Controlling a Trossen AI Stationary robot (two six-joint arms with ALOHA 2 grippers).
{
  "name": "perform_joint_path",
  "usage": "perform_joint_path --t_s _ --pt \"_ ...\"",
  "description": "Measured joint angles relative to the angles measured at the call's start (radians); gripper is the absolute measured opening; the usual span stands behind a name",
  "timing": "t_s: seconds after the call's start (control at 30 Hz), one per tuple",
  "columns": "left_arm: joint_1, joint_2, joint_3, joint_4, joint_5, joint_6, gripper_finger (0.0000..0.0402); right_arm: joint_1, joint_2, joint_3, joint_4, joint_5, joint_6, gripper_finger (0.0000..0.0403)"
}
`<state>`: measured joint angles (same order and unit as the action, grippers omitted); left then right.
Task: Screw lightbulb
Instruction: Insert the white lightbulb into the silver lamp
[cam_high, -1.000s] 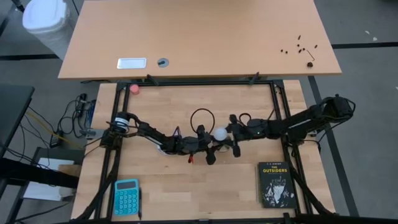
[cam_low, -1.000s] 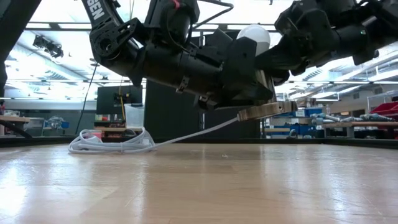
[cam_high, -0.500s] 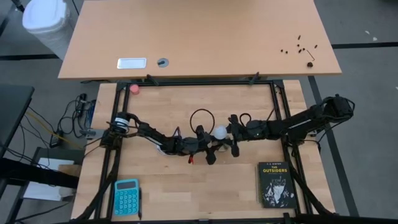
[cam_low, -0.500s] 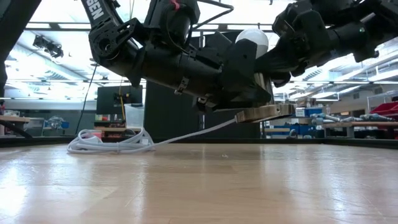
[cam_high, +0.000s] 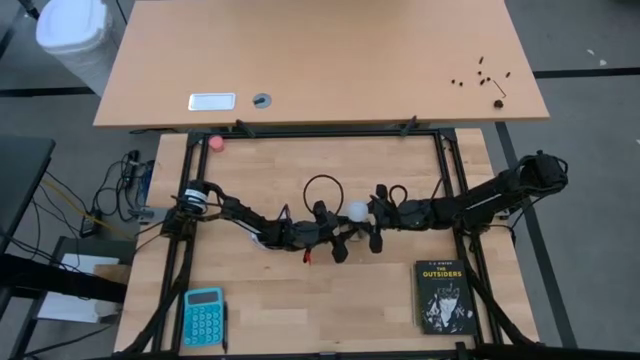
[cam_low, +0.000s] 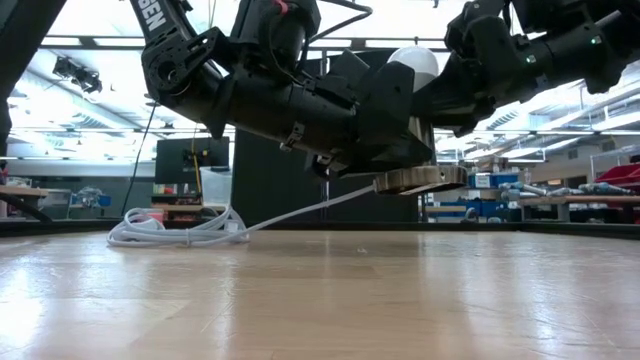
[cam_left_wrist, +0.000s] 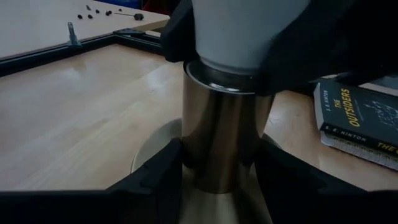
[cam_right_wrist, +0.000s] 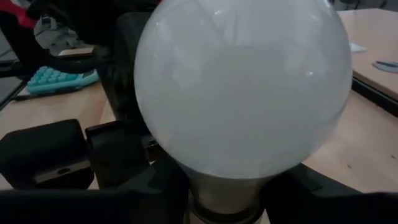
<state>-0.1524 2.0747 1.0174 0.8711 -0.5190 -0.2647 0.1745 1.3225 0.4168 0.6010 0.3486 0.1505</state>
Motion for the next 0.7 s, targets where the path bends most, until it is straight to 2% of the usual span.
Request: perform_joint_path --t_s 0.43,0.57,0.7 --pt "0.002 0.0 0.002 0.008 -0.008 -0.004 0.0188 -0.037 -0.035 -0.002 0.003 -0.13 -0.019 0.0284" --pt "0.003 -0.002 0.003 0.008 -0.005 -0.004 0.0188 -0.054 -0.048 -0.002 0.004 -0.176 -0.02 0.0294" --pt "0.003 -0.002 0.003 0.005 0.002 -0.004 0.0188 -0.058 -0.048 0.009 -0.024 -0.178 -0.043 0.0291"
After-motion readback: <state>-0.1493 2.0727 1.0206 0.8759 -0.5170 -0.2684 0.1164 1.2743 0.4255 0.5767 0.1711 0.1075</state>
